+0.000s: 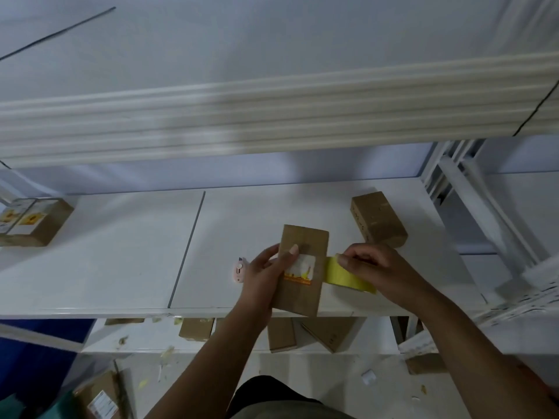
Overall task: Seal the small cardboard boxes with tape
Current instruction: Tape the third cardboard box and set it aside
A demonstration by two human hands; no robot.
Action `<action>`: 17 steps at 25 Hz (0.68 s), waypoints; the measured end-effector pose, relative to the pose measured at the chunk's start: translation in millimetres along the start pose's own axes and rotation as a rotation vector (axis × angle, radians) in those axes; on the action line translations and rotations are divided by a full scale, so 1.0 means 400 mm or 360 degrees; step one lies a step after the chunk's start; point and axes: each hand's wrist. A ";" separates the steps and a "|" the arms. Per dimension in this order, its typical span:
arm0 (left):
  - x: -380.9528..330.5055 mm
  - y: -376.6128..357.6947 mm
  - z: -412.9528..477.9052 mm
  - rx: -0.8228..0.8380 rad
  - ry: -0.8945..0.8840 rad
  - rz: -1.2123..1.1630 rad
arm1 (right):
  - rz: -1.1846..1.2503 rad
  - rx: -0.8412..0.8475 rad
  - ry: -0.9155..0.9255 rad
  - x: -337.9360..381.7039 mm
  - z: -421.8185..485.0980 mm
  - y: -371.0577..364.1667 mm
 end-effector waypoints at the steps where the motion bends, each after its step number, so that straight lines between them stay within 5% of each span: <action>1: -0.016 0.017 -0.022 -0.0018 -0.0067 -0.0026 | 0.0099 0.0083 0.0041 0.020 -0.015 0.007; 5: -0.073 0.067 -0.076 0.0024 -0.0100 -0.0132 | 0.0085 -0.0091 0.0120 0.065 -0.026 0.006; 10: -0.081 0.068 -0.113 0.0316 0.0107 -0.0166 | -0.0247 -0.0099 -0.0162 0.112 0.021 -0.025; 14: -0.073 0.050 -0.133 0.0442 0.0186 -0.0375 | -0.0045 -0.0108 -0.0072 0.141 0.019 -0.045; 17: -0.082 0.044 -0.148 0.0371 0.0113 -0.0143 | 0.0225 -0.0148 -0.0008 0.144 0.003 -0.060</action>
Point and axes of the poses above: each hand's wrist, its own z-axis towards the middle knuckle, its own y-axis out of the back of the hand, x = y × z, and after that the axes turned 9 degrees about y, right-handed
